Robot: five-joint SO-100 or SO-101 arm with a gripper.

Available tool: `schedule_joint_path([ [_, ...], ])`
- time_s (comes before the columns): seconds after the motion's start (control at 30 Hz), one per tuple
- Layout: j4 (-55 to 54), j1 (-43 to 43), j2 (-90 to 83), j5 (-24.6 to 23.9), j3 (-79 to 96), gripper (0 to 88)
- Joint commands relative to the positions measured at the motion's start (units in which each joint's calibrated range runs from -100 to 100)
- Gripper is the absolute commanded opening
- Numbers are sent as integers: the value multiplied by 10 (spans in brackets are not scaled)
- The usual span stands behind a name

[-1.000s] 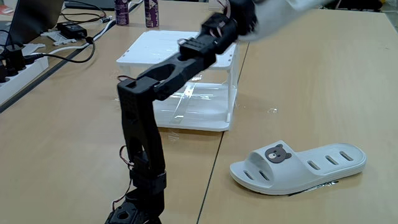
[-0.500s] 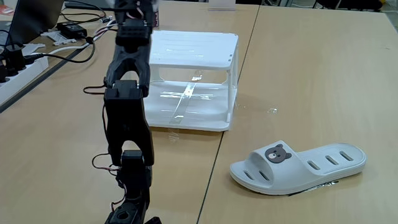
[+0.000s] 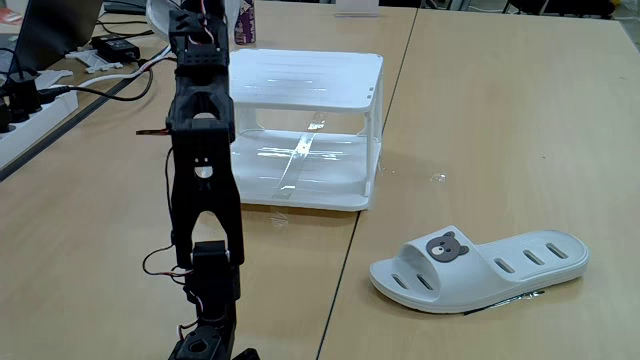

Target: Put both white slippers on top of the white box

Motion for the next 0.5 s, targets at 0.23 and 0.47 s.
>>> schedule_joint_path([
  [0.23, -1, 45, 157, 4, -254, 8],
  [0.47, -1, 47, 199, 4, -257, 8],
])
